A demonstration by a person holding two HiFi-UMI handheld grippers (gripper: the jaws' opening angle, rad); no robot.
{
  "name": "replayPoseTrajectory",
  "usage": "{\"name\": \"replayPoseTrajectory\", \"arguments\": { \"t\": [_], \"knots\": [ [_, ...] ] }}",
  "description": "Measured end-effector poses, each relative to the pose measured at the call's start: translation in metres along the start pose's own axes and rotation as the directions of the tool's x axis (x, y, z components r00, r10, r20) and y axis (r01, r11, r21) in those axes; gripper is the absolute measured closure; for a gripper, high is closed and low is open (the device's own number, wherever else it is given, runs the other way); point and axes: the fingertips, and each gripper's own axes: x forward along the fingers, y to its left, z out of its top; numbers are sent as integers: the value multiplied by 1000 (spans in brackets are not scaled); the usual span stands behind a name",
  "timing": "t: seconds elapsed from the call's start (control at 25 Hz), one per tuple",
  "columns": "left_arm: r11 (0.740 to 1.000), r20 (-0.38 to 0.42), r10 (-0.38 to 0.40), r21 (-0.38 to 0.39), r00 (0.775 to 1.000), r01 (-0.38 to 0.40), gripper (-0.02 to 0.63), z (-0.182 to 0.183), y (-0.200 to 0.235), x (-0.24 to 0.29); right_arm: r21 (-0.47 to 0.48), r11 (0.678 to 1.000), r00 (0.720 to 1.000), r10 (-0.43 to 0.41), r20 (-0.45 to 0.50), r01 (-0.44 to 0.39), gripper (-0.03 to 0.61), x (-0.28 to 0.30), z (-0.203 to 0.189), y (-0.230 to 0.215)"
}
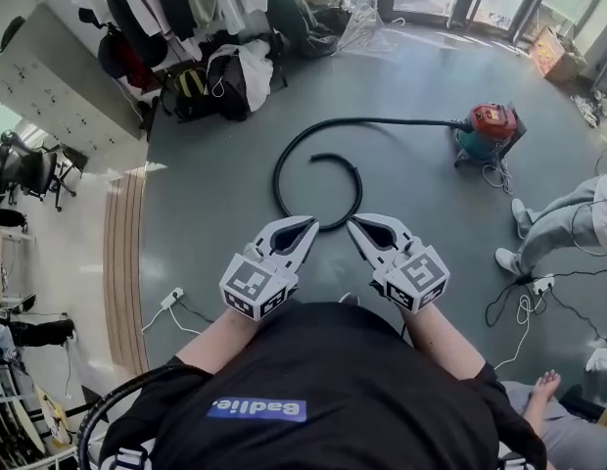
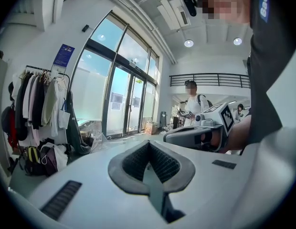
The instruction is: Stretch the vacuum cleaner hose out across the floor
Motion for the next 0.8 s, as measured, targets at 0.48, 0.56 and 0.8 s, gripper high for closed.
{"name": "replayPoseTrajectory", "arguments": {
  "t": [0.48,0.56,0.8],
  "knots": [
    [998,8,67,-14,998,-66,606,-10,36,-5,4,999,998,39,-48,-39,574,32,-13,-13],
    [998,17,60,-21,998,-59,606,-11,59,-6,4,1000,998,26,-65,-26,574,51,-14,-15],
    [999,30,18,-37,999,-17,606,-8,141,4,19,999,993,-24,-119,26,574,120,-12,-36]
  ]
}}
